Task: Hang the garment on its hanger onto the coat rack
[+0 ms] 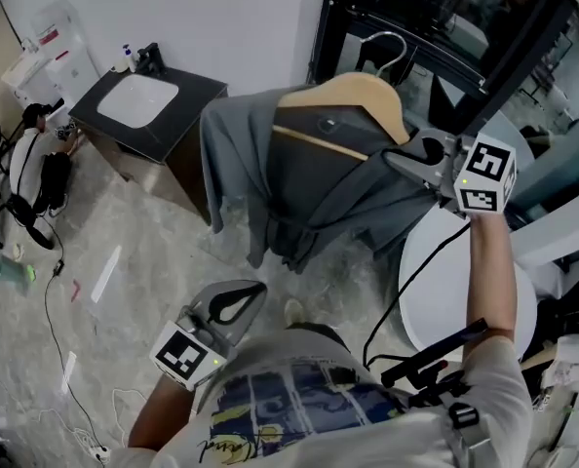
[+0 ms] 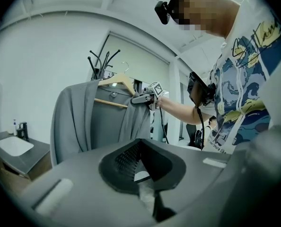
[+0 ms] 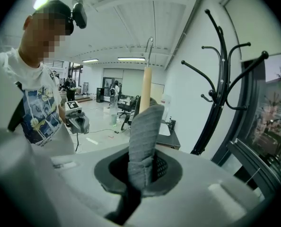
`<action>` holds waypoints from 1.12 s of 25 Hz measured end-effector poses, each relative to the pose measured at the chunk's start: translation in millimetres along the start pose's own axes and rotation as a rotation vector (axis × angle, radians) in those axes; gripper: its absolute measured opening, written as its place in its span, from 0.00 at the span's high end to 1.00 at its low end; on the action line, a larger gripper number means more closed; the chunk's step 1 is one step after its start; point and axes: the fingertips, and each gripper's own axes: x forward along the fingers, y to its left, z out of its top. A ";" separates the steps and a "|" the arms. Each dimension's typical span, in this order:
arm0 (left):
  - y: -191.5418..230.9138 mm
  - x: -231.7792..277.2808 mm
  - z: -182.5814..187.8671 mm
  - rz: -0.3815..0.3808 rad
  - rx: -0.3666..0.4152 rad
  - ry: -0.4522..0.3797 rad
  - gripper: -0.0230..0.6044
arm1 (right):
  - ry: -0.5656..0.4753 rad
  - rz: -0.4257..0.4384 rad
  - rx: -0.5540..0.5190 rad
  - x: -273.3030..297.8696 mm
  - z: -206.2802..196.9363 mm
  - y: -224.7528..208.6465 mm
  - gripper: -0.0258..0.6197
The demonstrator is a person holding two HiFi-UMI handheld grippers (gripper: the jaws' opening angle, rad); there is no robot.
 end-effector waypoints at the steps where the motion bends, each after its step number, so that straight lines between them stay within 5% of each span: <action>1: 5.0 7.3 1.6 0.009 -0.003 -0.001 0.96 | 0.003 0.004 -0.003 1.4 -0.5 -12.9 0.95; 13: 37.5 82.3 4.0 0.108 -0.021 -0.015 0.96 | 0.048 0.051 -0.020 17.3 -28.7 -130.0 0.95; 28: 53.3 97.5 -1.1 0.191 -0.050 0.002 0.96 | 0.083 0.095 0.040 61.0 -76.1 -192.1 0.95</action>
